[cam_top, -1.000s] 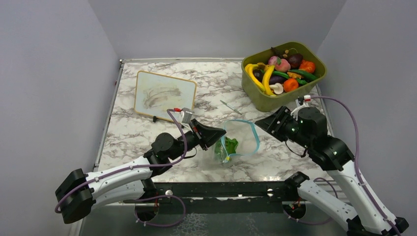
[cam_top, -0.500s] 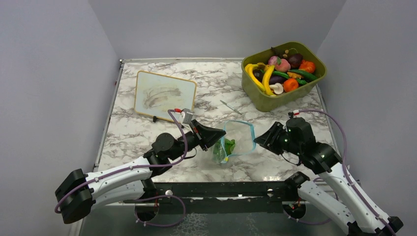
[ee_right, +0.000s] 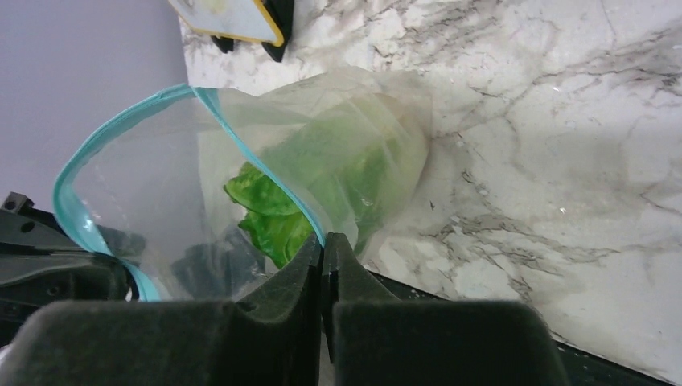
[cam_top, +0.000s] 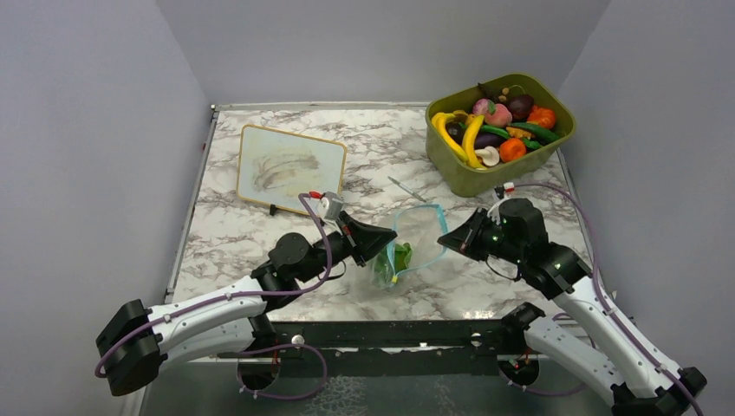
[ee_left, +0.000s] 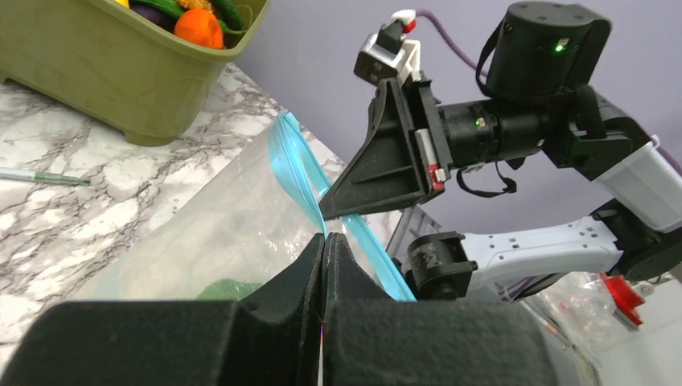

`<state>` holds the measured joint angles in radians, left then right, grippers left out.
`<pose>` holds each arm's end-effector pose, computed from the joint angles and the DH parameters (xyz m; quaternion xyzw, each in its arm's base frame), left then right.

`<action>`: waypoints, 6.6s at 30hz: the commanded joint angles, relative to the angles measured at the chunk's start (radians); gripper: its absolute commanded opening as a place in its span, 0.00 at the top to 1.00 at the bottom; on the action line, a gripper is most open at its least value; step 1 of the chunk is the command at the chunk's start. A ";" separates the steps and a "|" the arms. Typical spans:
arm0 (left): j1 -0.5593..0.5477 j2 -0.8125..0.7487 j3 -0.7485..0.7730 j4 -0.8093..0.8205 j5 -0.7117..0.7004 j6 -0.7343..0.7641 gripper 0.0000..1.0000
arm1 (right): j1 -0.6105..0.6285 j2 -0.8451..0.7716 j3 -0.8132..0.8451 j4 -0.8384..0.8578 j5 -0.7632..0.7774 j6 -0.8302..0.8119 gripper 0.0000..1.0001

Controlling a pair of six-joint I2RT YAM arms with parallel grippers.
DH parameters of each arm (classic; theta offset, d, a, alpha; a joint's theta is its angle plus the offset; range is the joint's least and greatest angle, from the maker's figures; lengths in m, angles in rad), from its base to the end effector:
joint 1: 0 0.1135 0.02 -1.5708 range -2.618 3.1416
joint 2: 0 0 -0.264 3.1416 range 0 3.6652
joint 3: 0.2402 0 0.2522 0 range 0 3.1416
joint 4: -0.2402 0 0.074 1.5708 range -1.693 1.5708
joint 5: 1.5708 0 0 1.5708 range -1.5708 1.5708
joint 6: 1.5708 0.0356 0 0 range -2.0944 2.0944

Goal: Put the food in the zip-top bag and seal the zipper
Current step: Adjust the zipper food storage bag at the center of the board, then pick up the fake fruit from the bin.

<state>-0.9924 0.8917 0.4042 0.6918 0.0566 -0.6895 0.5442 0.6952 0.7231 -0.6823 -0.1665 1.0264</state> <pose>0.1109 -0.1736 0.2794 0.1169 0.6205 -0.5897 0.5036 0.1227 0.0812 0.2830 0.1777 0.8767 0.3644 0.2590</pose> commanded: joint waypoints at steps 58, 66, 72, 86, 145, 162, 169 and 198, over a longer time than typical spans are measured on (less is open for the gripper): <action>-0.002 -0.018 0.441 -0.721 -0.215 0.783 1.00 | 0.005 0.128 -0.161 0.465 -0.088 -0.195 0.99; -0.002 -0.012 0.411 -0.706 -0.185 0.811 1.00 | 0.005 -0.001 -0.245 0.487 -0.046 -0.210 0.98; -0.002 0.007 0.349 -0.632 -0.152 0.810 1.00 | 0.004 0.083 -0.076 0.421 0.041 -0.364 0.60; -0.002 0.008 0.342 -0.654 -0.045 0.873 1.00 | 0.003 0.310 0.281 0.317 0.364 -0.698 0.33; -0.002 -0.064 0.255 -0.584 0.035 0.943 1.00 | -0.464 1.374 1.045 0.341 0.353 -0.599 0.56; -0.002 -0.082 0.257 -0.593 0.024 0.941 1.00 | -0.465 1.239 0.929 0.435 0.307 -0.681 0.83; -0.002 -0.080 0.258 -0.602 0.011 0.943 1.00 | -0.464 1.112 0.810 0.511 0.306 -0.719 0.85; 0.008 0.077 0.464 -0.654 -0.048 0.671 1.00 | -0.458 0.504 0.591 0.520 0.071 -0.687 0.87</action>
<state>-0.9894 0.9501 0.7822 0.0471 0.0277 0.0605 0.0849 1.2419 1.2858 -0.1303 0.0463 0.2893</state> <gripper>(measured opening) 0.013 0.250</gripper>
